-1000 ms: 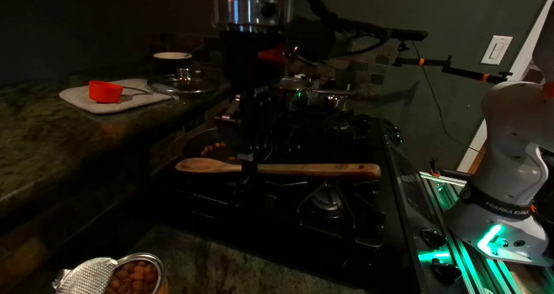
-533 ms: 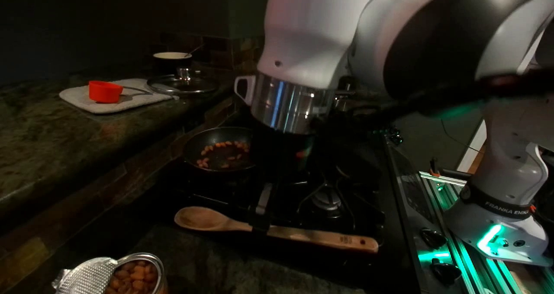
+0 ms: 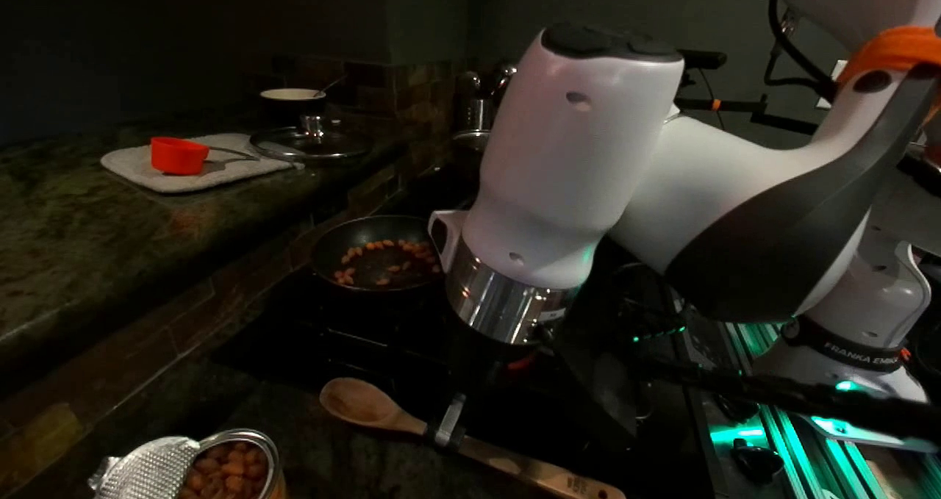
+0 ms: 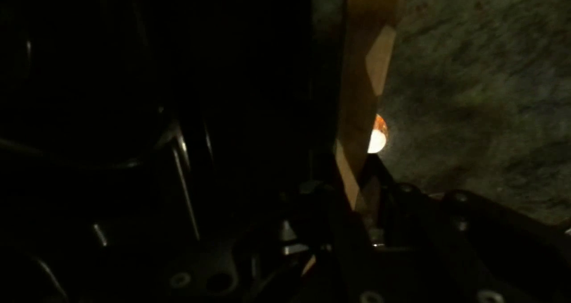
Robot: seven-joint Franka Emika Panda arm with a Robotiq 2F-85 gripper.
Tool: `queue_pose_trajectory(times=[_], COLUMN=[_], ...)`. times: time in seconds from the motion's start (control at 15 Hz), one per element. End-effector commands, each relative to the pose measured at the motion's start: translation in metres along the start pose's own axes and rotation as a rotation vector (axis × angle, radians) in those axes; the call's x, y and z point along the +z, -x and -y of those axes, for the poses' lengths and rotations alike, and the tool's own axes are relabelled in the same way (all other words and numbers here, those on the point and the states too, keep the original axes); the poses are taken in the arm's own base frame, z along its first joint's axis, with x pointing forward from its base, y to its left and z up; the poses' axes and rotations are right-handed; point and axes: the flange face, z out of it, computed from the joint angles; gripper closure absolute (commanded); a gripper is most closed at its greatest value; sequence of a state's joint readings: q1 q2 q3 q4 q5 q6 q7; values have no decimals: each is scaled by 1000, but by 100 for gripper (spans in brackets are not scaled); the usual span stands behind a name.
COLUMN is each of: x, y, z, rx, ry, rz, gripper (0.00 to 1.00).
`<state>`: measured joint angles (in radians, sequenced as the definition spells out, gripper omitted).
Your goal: Use the spoon to stir the contents in the pan
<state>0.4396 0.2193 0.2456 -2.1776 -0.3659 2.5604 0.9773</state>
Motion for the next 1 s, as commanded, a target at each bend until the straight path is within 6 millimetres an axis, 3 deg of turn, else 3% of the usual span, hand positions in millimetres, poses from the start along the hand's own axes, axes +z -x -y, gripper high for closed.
queue_pose_trajectory(times=[0.0,0.27,0.33,0.4,0.47,0.67,0.93], x=[8,15,17,17,10,-30,-102], y=[9,15,15,13,10,-5,0], z=[20,29,30,30,31,19,-26], rx=[23,12,21,27,19,16,55], ry=[-9,12,15,16,-1,100,209], rz=[2,-14,-13,-8,-1,-41,-12], gripper=[95,95,57,56,49,27,0])
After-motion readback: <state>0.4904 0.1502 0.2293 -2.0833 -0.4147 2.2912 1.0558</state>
